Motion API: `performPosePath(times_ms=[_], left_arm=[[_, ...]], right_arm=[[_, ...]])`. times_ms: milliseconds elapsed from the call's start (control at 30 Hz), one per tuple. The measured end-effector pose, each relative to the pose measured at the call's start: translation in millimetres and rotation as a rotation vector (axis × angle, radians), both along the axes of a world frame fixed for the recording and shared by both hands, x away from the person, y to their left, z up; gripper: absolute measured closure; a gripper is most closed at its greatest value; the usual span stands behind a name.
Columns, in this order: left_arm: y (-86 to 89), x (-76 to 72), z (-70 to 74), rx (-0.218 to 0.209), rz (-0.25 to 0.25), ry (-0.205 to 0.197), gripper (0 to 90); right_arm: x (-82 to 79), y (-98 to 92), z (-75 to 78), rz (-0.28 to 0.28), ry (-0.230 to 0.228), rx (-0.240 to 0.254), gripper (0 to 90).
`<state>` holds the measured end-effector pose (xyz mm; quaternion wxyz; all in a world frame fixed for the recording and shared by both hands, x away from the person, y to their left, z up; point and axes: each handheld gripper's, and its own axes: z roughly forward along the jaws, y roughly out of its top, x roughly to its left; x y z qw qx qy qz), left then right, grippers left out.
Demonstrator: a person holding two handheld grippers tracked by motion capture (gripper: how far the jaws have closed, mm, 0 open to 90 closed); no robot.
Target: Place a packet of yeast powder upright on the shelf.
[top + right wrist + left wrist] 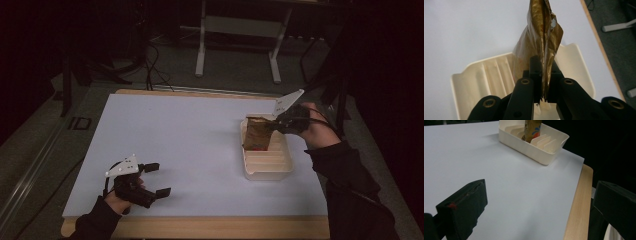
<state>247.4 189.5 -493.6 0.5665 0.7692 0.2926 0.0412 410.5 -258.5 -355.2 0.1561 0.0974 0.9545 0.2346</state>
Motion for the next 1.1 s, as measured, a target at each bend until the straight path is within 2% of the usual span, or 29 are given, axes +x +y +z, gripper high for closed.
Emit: performPosePath(times_ms=[200, 467, 667, 1100], left_arm=[[1.8, 0.2, 0.7, -0.005, 0.001, 0.002, 0.4], [2.0, 0.5, 0.0, -0.003, 0.0, 0.007, 0.4], [3.0, 0.9, 0.1, -0.008, 0.004, 0.009, 0.4], [2.1, 1.1, -0.4, -0.005, 0.001, 0.005, 0.4]], right_arm=[[0.7, -10.1, 0.7, -0.024, 0.001, -0.024, 87.1], [1.9, -19.7, 1.7, -0.052, 0.001, -0.022, 86.9], [-0.7, -27.4, 12.9, -0.066, -0.022, -0.024, 86.8], [5.8, -11.1, -9.6, -0.042, 0.046, -0.024, 86.9]])
